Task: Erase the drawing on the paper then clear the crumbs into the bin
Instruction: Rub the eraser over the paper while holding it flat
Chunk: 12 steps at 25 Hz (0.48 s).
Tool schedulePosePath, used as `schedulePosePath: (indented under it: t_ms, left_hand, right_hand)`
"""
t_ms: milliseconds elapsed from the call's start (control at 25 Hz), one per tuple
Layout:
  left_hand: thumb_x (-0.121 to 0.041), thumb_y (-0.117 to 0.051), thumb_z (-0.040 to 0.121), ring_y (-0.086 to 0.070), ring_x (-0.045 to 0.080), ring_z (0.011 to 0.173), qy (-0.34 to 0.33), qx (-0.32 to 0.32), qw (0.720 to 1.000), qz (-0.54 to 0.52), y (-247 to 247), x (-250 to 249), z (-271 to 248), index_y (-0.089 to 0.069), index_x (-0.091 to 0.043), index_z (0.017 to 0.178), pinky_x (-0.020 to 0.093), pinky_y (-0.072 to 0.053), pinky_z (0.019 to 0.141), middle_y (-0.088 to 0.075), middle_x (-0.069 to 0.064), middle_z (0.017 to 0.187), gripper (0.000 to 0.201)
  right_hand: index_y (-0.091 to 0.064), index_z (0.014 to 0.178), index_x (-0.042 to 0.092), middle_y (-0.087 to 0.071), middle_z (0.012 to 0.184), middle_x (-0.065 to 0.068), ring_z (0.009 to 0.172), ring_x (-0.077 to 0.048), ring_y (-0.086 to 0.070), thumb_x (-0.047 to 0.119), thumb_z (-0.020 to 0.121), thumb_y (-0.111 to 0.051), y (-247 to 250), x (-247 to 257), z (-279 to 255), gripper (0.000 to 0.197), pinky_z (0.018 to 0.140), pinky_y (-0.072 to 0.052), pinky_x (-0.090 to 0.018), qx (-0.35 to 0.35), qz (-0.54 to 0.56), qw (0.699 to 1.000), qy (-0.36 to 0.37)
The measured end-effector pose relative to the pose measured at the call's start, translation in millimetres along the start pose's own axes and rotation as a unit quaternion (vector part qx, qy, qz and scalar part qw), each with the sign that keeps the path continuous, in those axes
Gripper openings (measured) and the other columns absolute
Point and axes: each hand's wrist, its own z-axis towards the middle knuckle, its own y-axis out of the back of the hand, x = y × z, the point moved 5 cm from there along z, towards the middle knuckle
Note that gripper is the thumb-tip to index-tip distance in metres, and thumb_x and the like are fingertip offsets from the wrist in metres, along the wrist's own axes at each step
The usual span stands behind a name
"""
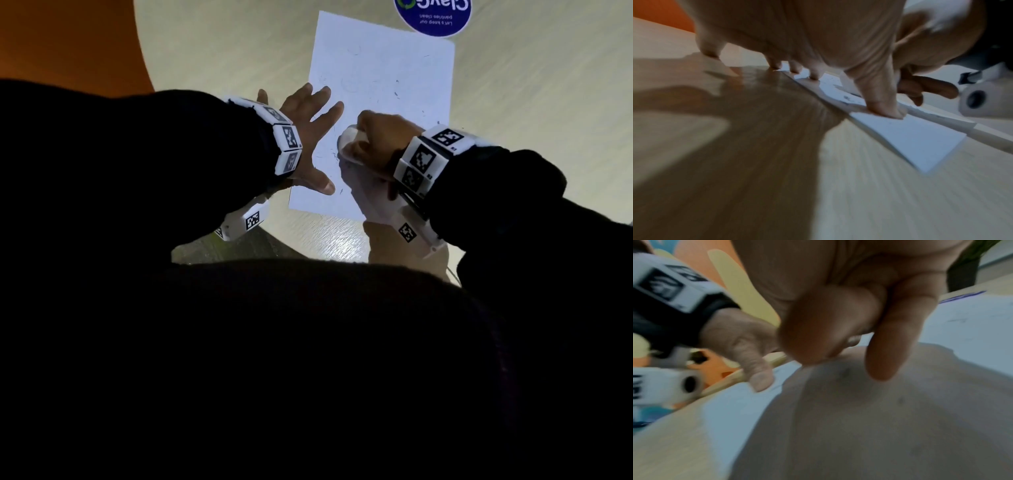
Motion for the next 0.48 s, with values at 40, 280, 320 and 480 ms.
schedulePosePath:
  t_ms: [40, 280, 320, 480]
  left_hand:
    - [-0.085, -0.056, 0.059, 0.017, 0.016, 0.146, -0.003, 0.0, 1.0, 0.0, 0, -1, 0, 0.012, -0.033, 0.151, 0.07, 0.0, 0.107, 0.018, -0.006, 0.159, 0.125]
    - [-0.09, -0.051, 0.055, 0.017, 0.015, 0.146, -0.003, 0.0, 1.0, -0.002, 1, 2, 0, 0.014, -0.034, 0.15, 0.069, 0.001, 0.106, 0.018, -0.008, 0.159, 0.128]
    - [-0.089, -0.052, 0.055, 0.016, 0.015, 0.146, -0.002, -0.001, 1.0, -0.003, 0, 2, 1, 0.014, -0.034, 0.15, 0.07, 0.0, 0.106, 0.018, -0.008, 0.159, 0.128]
    - [-0.084, -0.057, 0.06, 0.014, 0.017, 0.147, -0.002, -0.011, 1.0, 0.011, 0, -1, 0, 0.01, -0.031, 0.152, 0.071, -0.004, 0.106, 0.016, -0.006, 0.16, 0.125]
  right_hand:
    - [-0.049, 0.122, 0.01, -0.058, 0.117, -0.013, 0.099, -0.031, -0.055, 0.037, 0.094, -0.051, -7, 5, -4, 0.039, 0.074, -0.035, -0.029, 0.017, -0.017, 0.999, 0.022]
    - [-0.05, 0.113, 0.012, -0.06, 0.115, -0.016, 0.097, -0.031, -0.056, 0.038, 0.092, -0.046, 28, 0, 18, 0.034, 0.079, -0.039, -0.035, -0.039, -0.031, 0.999, -0.009]
    - [-0.05, 0.116, 0.01, -0.059, 0.117, -0.016, 0.101, -0.032, -0.056, 0.035, 0.093, -0.047, 22, 1, 14, 0.034, 0.079, -0.039, -0.034, -0.023, -0.036, 0.999, -0.006]
    - [-0.051, 0.121, 0.004, -0.057, 0.12, -0.017, 0.11, -0.033, -0.054, 0.029, 0.096, -0.049, -7, 16, -8, 0.035, 0.079, -0.038, -0.03, 0.049, -0.057, 0.995, 0.059]
